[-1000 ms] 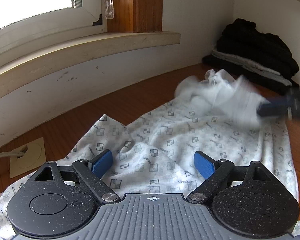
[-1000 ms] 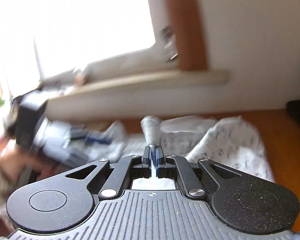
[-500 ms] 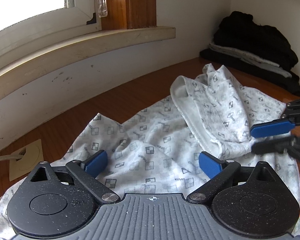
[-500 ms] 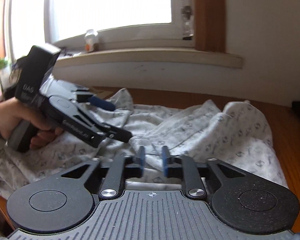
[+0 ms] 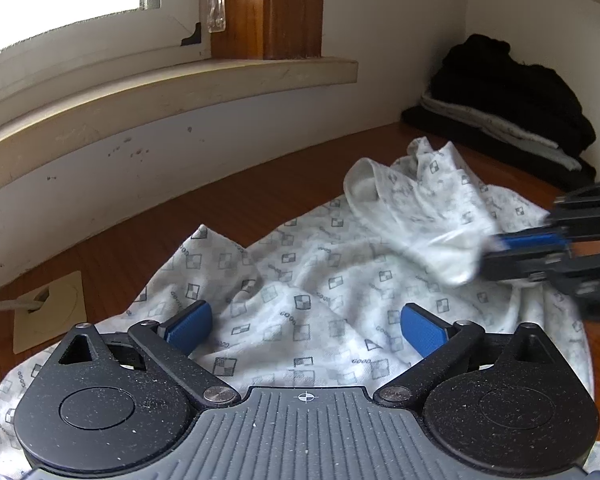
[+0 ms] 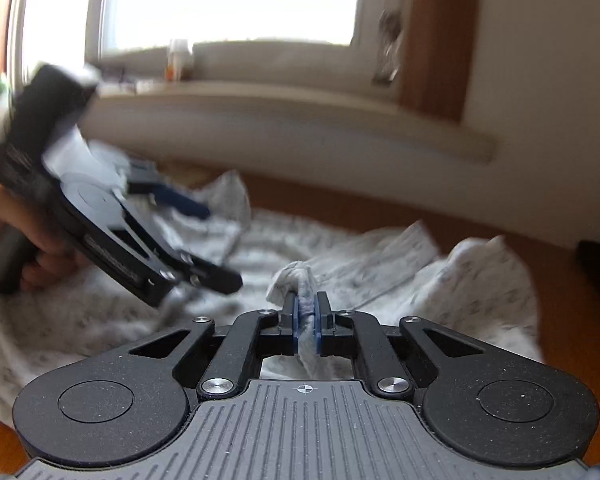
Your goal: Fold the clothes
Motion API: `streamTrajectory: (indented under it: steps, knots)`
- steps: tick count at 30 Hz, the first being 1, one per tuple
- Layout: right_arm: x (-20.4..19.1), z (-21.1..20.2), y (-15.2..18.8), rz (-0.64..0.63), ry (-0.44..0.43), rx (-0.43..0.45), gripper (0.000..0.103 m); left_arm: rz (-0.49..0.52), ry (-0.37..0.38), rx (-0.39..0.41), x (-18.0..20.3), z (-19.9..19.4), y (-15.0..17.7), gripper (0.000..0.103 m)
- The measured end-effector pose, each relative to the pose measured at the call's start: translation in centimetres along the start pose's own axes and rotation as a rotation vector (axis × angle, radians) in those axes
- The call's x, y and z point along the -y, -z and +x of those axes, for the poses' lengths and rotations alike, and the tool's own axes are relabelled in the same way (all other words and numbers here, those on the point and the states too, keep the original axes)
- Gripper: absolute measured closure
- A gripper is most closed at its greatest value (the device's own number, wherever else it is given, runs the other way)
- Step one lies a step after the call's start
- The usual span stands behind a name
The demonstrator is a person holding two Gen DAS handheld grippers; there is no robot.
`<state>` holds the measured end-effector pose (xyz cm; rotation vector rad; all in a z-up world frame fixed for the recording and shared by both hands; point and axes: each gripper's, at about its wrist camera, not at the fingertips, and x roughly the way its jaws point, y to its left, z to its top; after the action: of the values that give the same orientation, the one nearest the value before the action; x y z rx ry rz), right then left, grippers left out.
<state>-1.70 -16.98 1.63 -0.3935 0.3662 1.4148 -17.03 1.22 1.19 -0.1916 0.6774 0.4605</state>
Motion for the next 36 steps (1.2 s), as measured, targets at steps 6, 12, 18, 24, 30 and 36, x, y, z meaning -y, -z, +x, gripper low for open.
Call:
streamTrajectory:
  steps: [6, 12, 18, 24, 30, 36]
  knots:
    - [-0.6, -2.7, 1.8, 0.002, -0.050, 0.022, 0.094, -0.020, -0.015, 0.011, 0.3, 0.1, -1.9, 0.001]
    - [0.0, -2.0, 3.2, 0.044, -0.064, -0.003, 0.094, -0.080, 0.036, 0.076, 0.7, 0.2, -5.6, 0.024]
    - [0.1, -1.5, 3.7, 0.073, -0.074, 0.000, 0.094, -0.144, 0.112, 0.016, 1.8, 5.2, -9.3, 0.034]
    - [0.4, -1.6, 4.1, 0.087, -0.084, 0.009, 0.094, -0.162, 0.119, -0.059, 2.7, 9.2, -9.8, 0.027]
    - [0.8, -2.2, 4.0, 0.109, -0.075, 0.040, 0.094, -0.161, 0.115, -0.073, 3.0, 9.2, -9.7, 0.094]
    - [1.3, -4.5, 2.1, 0.130, -0.078, 0.123, 0.095, -0.130, 0.082, 0.044, 3.0, 3.4, -11.9, 0.099]
